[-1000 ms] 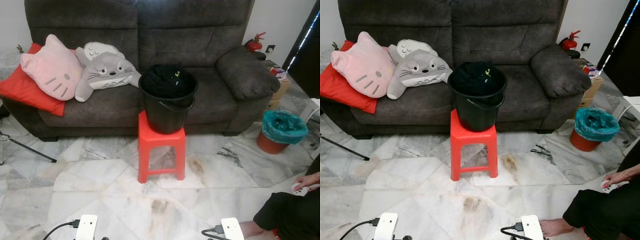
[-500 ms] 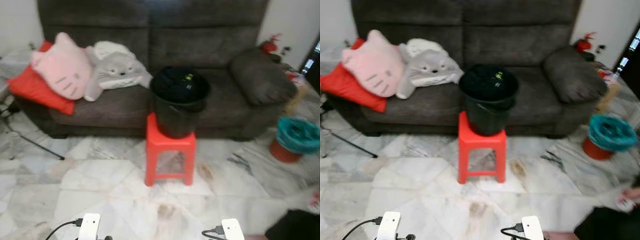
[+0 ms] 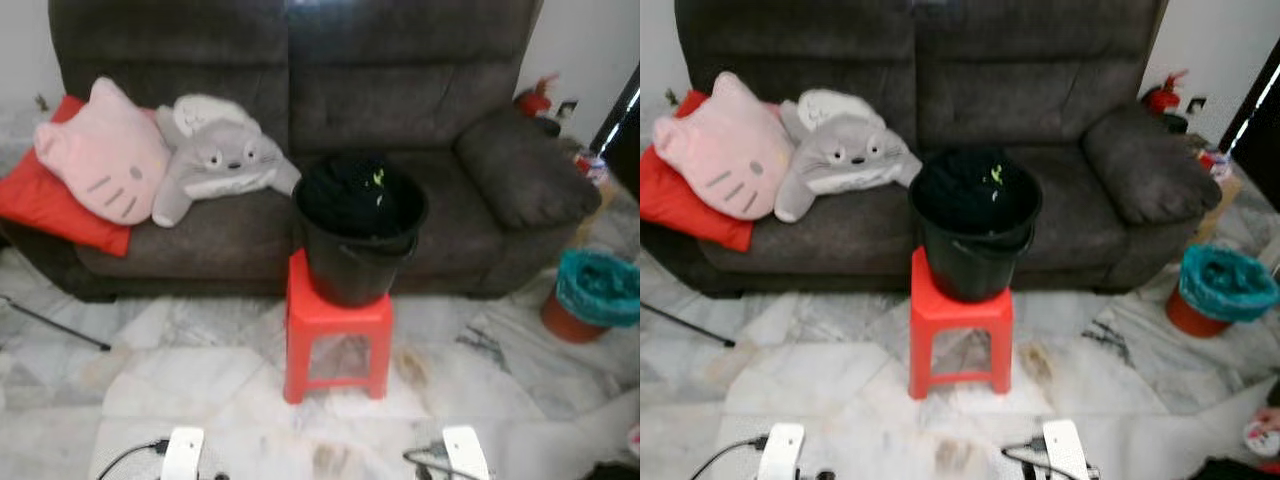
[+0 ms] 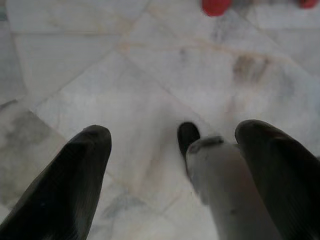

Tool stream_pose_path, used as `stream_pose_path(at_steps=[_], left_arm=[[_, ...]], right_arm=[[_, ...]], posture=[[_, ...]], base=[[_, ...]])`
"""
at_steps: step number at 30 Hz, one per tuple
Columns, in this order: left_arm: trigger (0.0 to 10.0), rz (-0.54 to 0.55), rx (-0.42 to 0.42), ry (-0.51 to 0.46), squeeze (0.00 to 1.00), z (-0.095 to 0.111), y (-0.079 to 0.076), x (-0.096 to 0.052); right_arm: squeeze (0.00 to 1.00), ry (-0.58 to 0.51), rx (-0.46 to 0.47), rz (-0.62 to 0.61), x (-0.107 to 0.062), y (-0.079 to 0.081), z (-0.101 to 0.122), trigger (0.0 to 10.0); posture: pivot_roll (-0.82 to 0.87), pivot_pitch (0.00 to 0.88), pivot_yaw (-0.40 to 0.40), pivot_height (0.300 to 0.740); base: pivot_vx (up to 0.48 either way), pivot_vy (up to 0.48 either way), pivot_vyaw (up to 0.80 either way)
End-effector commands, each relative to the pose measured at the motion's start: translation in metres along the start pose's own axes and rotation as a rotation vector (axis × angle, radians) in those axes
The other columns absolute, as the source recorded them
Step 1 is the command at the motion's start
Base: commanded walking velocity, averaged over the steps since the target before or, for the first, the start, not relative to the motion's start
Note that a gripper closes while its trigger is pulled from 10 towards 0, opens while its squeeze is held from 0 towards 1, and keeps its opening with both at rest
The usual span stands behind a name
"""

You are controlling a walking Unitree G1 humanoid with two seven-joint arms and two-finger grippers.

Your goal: Hang hanger

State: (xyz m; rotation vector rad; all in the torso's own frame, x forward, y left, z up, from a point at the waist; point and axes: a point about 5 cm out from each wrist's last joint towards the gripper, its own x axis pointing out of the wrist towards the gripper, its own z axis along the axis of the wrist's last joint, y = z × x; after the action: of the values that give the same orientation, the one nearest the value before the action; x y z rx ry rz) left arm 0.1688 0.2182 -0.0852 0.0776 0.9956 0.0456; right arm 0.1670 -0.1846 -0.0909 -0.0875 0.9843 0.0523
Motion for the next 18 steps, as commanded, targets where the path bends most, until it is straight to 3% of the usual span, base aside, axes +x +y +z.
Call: stream_pose_path(at_steps=[1,10,18], left_arm=[[10.0,-0.004,0.007,0.016,0.00,-0.002,-0.001,0.000],[10.0,0.012,0.012,0.019,0.00,-0.003,0.003,0.000],[10.0,0.017,0.015,0.019,0.00,-0.003,0.005,-0.001]], right_arm=[[0.00,0.009,0.019,-0.008,-0.001,-0.001,-0.004,10.0],[0.00,0.003,0.041,-0.019,-0.001,-0.005,-0.002,10.0],[0.00,0.021,0.034,-0.030,-0.003,-0.016,-0.006,10.0]], posture=[[-0.11,0.000,0.006,0.740],[-0.12,0.000,0.011,0.740],[-0.12,0.000,0.013,0.740]], base=[[0.334,0.000,0.00],[0.252,0.000,0.00],[0.000,0.000,-0.76]])
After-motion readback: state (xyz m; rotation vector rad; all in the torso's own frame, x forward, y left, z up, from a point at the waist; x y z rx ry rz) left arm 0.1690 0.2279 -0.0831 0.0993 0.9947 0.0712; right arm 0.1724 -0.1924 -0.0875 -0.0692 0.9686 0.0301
